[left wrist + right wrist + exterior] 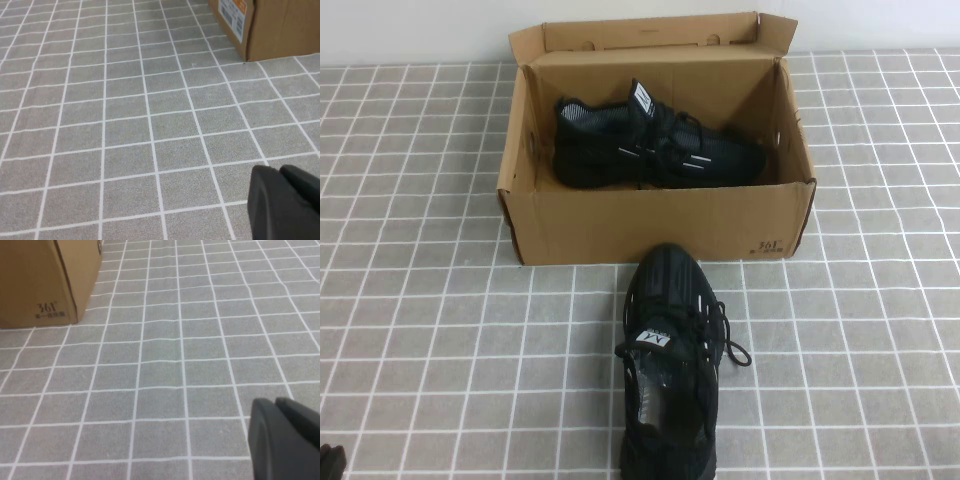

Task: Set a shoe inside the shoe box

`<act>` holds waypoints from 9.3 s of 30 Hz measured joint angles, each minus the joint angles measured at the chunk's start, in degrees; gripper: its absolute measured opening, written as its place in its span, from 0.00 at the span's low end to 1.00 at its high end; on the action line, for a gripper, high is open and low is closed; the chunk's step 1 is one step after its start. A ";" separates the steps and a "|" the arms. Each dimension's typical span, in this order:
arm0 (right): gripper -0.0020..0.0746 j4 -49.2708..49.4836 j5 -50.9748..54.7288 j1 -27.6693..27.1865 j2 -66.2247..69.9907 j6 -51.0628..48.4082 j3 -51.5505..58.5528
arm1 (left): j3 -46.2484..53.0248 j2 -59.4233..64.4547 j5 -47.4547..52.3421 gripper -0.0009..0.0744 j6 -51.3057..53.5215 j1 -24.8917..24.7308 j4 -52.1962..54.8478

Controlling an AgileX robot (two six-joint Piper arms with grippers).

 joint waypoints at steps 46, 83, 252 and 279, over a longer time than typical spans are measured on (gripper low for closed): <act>0.01 0.00 0.00 0.00 0.00 0.00 0.00 | 0.00 0.00 0.00 0.01 0.00 0.00 0.00; 0.01 40.30 3.32 0.00 3.61 0.00 -8.38 | 0.00 0.00 0.10 0.01 0.00 0.00 0.00; 0.02 -6.83 29.11 50.73 72.44 -24.58 -71.16 | -42.80 36.33 17.18 0.01 12.35 -6.89 -21.67; 0.02 7.79 36.32 50.73 72.44 -62.00 -71.16 | -74.85 70.55 48.05 0.01 54.07 -7.17 -34.53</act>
